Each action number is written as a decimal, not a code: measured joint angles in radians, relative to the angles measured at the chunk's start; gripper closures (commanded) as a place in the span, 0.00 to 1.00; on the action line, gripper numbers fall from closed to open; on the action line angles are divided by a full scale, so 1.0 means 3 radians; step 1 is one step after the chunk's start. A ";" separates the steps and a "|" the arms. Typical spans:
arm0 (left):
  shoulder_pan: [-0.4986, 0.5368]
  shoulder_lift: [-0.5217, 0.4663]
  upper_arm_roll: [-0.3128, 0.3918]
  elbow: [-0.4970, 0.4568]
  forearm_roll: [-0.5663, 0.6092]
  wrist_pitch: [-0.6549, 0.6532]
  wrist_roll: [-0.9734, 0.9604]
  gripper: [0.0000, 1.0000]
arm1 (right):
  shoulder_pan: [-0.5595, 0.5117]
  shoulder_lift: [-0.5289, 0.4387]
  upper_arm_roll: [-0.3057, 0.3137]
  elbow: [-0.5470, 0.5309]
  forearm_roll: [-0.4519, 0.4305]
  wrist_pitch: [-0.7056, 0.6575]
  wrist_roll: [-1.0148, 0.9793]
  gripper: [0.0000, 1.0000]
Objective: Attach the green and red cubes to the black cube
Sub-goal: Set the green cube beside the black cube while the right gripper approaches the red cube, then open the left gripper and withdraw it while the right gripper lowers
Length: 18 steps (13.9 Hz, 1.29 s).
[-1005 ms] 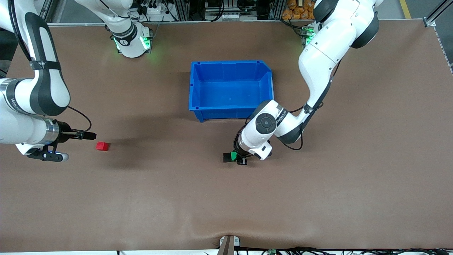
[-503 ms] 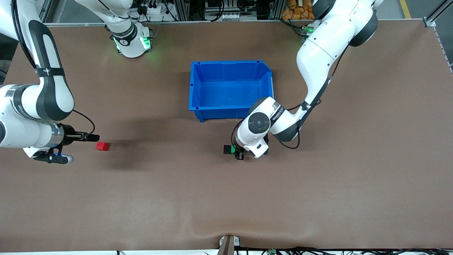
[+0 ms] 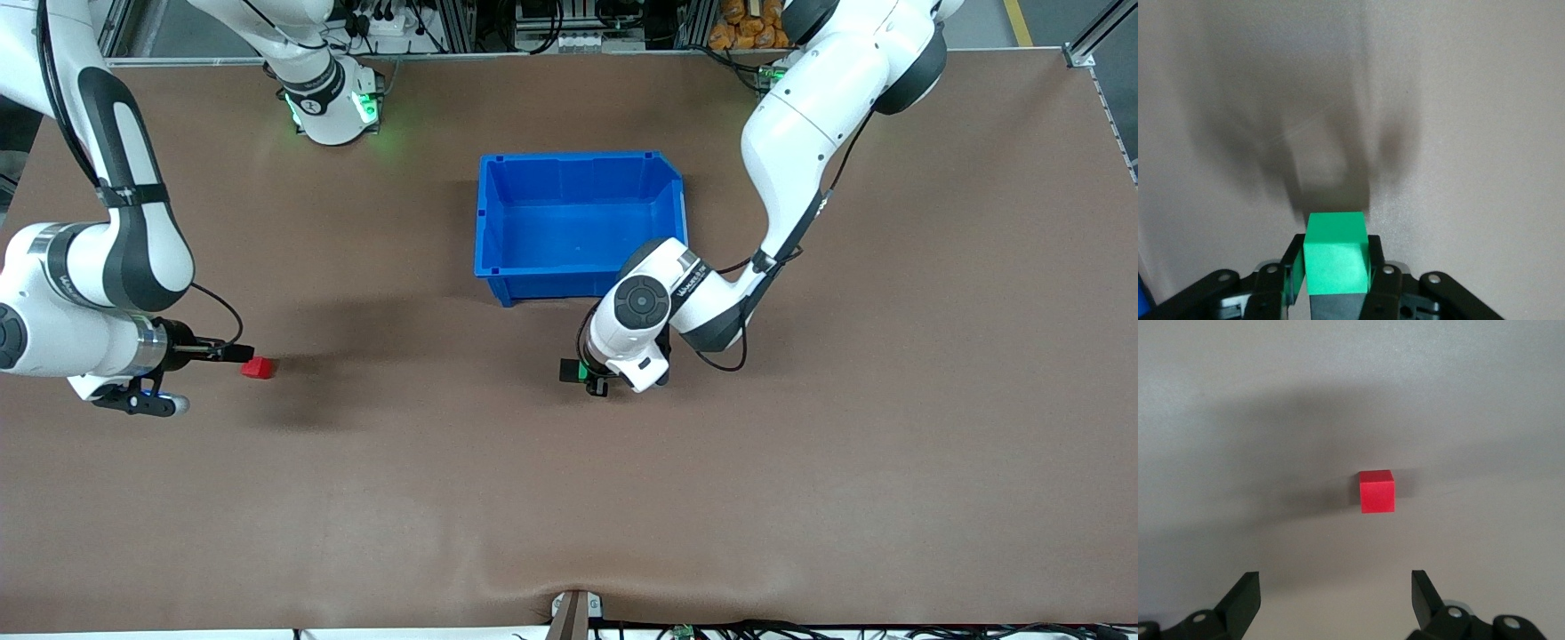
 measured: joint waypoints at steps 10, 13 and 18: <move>0.0212 -0.0480 0.0028 0.0078 0.0001 -0.0527 0.0613 0.00 | -0.0055 0.0134 0.0000 -0.0030 0.0000 0.0218 0.0000 0.00; 0.0289 -0.0751 0.0027 0.0076 0.0001 -0.0884 0.1050 0.00 | -0.0074 0.0193 -0.0002 -0.0038 0.0000 0.0304 -0.0001 0.00; 0.0416 -0.0951 0.0032 0.0059 0.0001 -0.1184 0.1477 0.00 | -0.0086 0.0271 -0.0002 -0.0040 0.0000 0.0376 -0.0002 0.00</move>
